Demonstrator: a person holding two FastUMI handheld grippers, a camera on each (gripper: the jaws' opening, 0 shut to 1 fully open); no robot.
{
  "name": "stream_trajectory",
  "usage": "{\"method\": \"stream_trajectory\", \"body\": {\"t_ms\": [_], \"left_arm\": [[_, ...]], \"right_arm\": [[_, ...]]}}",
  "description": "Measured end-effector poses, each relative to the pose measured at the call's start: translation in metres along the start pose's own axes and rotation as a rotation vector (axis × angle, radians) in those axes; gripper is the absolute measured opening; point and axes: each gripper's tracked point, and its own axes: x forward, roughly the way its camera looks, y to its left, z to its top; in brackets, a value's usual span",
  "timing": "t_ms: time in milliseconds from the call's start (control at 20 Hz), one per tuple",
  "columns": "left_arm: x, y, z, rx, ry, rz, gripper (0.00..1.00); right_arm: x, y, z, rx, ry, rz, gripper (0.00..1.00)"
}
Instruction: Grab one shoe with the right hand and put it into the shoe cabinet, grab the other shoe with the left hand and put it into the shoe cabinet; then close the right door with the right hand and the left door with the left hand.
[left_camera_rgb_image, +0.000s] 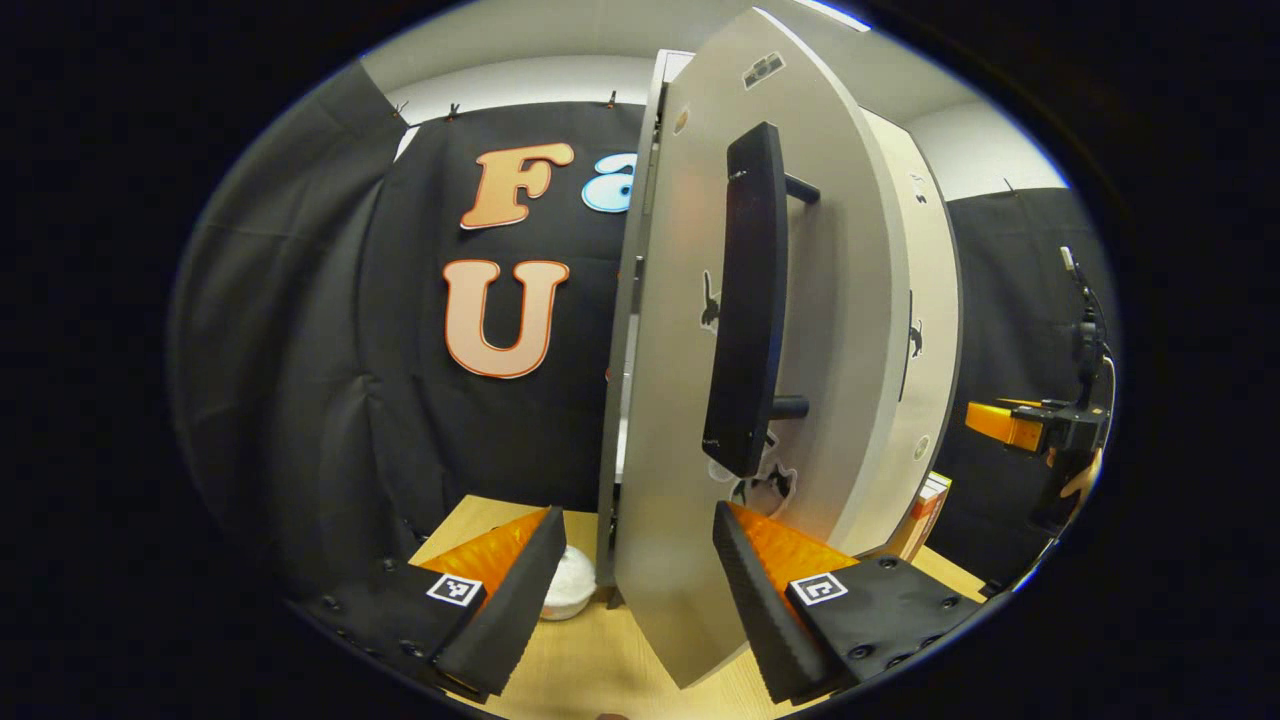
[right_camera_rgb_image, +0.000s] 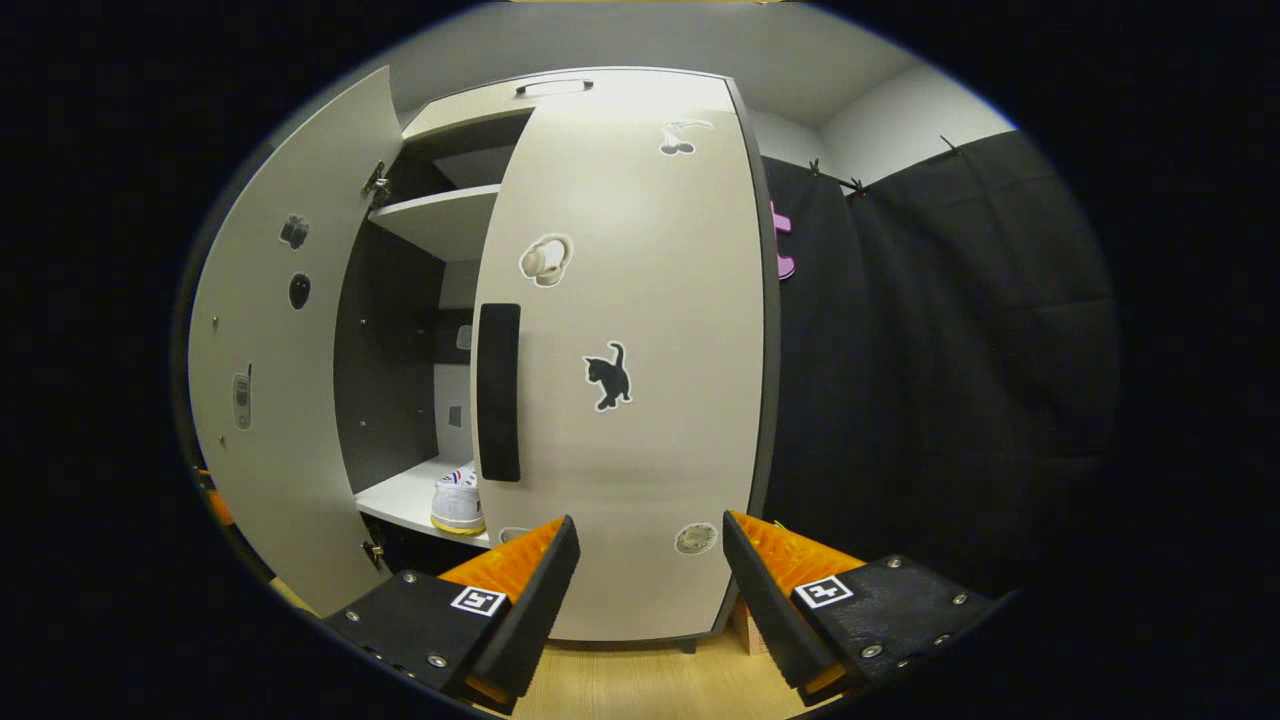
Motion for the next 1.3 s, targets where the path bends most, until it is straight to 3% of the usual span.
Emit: {"method": "stream_trajectory", "body": {"t_ms": [200,250,300,600,850,1300], "left_arm": [[0.017,-0.018,0.003,0.030,-0.007,-0.011,0.99],[0.019,-0.022,0.000,0.035,-0.007,-0.010,0.93],[0.023,-0.027,-0.001,0.043,-0.005,-0.013,0.96],[0.060,-0.064,-0.003,0.028,0.006,-0.088,0.94],[0.106,-0.086,-0.010,0.063,0.015,-0.089,0.94],[0.127,-0.098,-0.012,0.091,0.003,-0.062,0.99]], "right_arm": [[-0.020,-0.021,0.012,0.015,-0.031,-0.029,0.89],[-0.024,-0.026,0.014,0.022,-0.036,-0.038,0.89],[-0.028,-0.032,0.015,0.029,-0.039,-0.051,0.89],[-0.040,-0.064,0.013,0.032,-0.041,-0.117,0.89],[-0.042,-0.085,0.010,0.026,-0.039,-0.161,0.89],[-0.027,-0.096,0.014,0.020,-0.049,-0.182,0.89]]}}
